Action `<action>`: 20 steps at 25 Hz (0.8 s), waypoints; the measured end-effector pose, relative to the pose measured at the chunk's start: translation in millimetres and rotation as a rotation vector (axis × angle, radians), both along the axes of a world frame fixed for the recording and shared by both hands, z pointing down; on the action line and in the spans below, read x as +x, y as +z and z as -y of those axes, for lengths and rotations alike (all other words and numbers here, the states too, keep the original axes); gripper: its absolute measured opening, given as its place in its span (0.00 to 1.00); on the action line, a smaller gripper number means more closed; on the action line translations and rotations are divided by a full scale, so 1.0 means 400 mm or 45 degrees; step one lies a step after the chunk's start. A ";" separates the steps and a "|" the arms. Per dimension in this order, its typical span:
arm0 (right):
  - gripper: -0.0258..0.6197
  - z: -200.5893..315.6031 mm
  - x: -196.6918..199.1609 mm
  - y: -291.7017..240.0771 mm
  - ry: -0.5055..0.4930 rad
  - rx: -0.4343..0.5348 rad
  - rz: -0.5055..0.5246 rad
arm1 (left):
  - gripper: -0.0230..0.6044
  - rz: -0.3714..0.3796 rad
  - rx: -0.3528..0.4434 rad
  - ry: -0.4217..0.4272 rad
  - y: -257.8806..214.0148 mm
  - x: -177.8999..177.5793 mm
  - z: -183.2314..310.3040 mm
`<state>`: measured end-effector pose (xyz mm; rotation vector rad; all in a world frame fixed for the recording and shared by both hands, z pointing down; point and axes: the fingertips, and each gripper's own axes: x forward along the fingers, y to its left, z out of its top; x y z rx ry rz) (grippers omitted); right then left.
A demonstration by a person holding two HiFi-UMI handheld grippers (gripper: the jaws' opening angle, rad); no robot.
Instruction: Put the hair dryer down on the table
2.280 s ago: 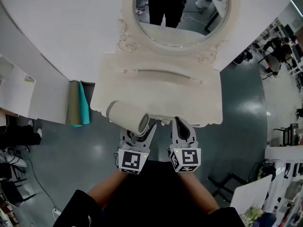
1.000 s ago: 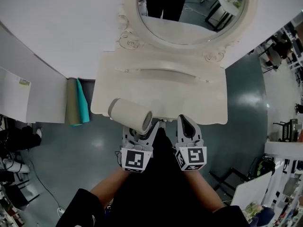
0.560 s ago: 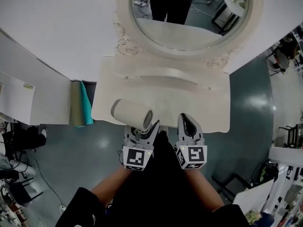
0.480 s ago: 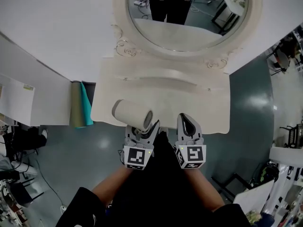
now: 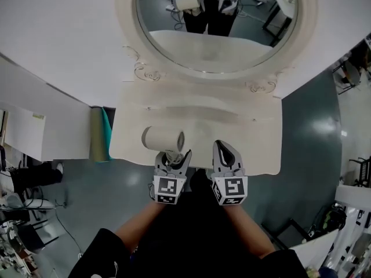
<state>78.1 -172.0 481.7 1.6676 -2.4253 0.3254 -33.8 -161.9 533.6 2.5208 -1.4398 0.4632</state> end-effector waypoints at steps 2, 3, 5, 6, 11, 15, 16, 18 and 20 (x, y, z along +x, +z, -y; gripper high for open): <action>0.07 0.028 0.024 0.011 -0.006 0.005 0.006 | 0.45 0.029 -0.019 -0.020 0.022 0.010 0.020; 0.07 0.041 0.036 0.016 -0.008 0.005 0.010 | 0.45 0.042 -0.029 -0.030 0.033 0.015 0.029; 0.07 0.066 0.056 0.027 -0.019 0.006 0.012 | 0.44 0.062 -0.047 -0.044 0.052 0.027 0.049; 0.07 0.078 0.064 0.033 -0.027 0.007 0.011 | 0.44 0.064 -0.052 -0.048 0.062 0.036 0.059; 0.07 0.125 0.082 0.064 -0.082 0.005 0.009 | 0.42 0.072 -0.086 -0.058 0.122 0.073 0.097; 0.07 0.149 0.093 0.083 -0.119 0.000 0.003 | 0.42 0.085 -0.156 -0.070 0.182 0.095 0.117; 0.07 0.153 0.097 0.088 -0.126 -0.004 0.001 | 0.42 0.095 -0.171 -0.069 0.197 0.098 0.120; 0.07 0.158 0.106 0.100 -0.132 -0.017 -0.005 | 0.42 0.124 -0.195 -0.057 0.229 0.105 0.123; 0.07 0.160 0.114 0.112 -0.137 -0.028 -0.019 | 0.42 0.157 -0.221 -0.033 0.264 0.111 0.124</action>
